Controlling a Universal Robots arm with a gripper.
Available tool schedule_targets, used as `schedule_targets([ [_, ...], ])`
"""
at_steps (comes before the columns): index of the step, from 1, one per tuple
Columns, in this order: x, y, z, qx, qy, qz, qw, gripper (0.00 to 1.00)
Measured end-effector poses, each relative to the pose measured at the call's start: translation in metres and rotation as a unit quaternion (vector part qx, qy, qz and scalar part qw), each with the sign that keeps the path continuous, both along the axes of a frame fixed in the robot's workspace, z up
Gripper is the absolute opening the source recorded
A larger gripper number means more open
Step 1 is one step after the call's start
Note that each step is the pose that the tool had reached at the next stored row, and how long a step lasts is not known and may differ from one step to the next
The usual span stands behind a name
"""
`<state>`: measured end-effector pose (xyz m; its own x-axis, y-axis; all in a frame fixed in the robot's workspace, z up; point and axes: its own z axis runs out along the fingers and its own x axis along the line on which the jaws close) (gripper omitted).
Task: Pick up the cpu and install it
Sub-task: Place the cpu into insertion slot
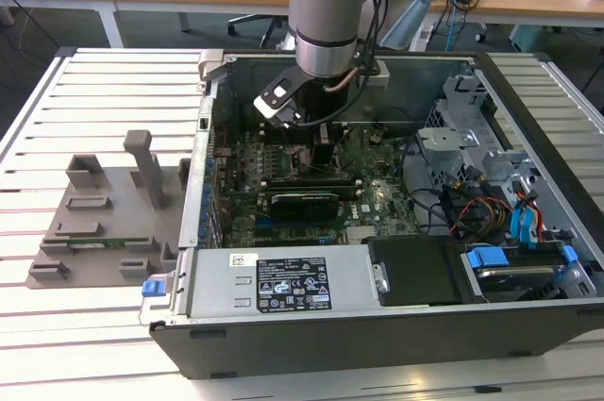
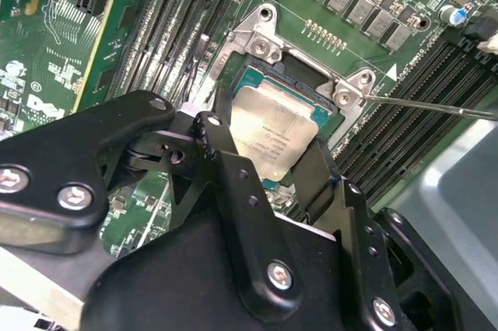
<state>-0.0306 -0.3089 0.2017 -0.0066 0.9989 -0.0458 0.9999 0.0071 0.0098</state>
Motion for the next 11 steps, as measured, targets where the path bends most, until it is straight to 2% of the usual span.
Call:
schedule_targets([
  [11,0.0011,0.0010,-0.0035,0.0000,0.0000,0.002,1.0000,0.55],
])
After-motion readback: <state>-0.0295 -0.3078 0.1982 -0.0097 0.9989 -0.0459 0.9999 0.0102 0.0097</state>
